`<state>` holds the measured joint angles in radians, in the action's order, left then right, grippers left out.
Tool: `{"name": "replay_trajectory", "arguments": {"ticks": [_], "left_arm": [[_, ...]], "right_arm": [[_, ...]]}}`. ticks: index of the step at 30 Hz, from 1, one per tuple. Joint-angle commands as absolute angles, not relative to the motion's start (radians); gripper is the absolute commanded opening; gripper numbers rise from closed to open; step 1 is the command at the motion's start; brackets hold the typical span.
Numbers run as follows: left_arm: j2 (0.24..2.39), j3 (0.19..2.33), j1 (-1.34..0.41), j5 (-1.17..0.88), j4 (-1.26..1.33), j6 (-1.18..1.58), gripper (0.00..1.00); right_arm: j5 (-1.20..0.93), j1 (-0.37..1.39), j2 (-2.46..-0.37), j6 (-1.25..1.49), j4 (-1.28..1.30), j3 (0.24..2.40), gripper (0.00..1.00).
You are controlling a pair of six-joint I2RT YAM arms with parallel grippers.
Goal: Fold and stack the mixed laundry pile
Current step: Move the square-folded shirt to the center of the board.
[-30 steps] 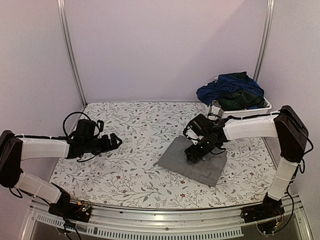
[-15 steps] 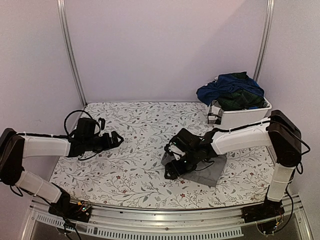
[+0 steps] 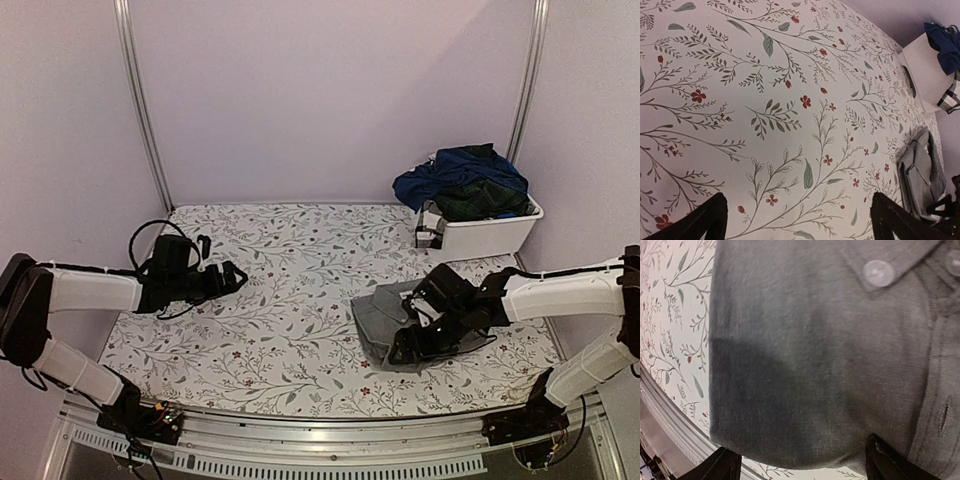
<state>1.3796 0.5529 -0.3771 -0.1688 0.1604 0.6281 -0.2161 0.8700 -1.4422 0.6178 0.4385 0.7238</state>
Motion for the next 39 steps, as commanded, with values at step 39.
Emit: {"name": "replay_trajectory", "arguments": {"ticks": [39], "left_arm": [[1.305, 0.548, -0.348, -0.164, 0.157, 0.625, 1.00]], "right_arm": [[-0.083, 0.767, -1.782, 0.560, 0.290, 0.859, 0.76]]}}
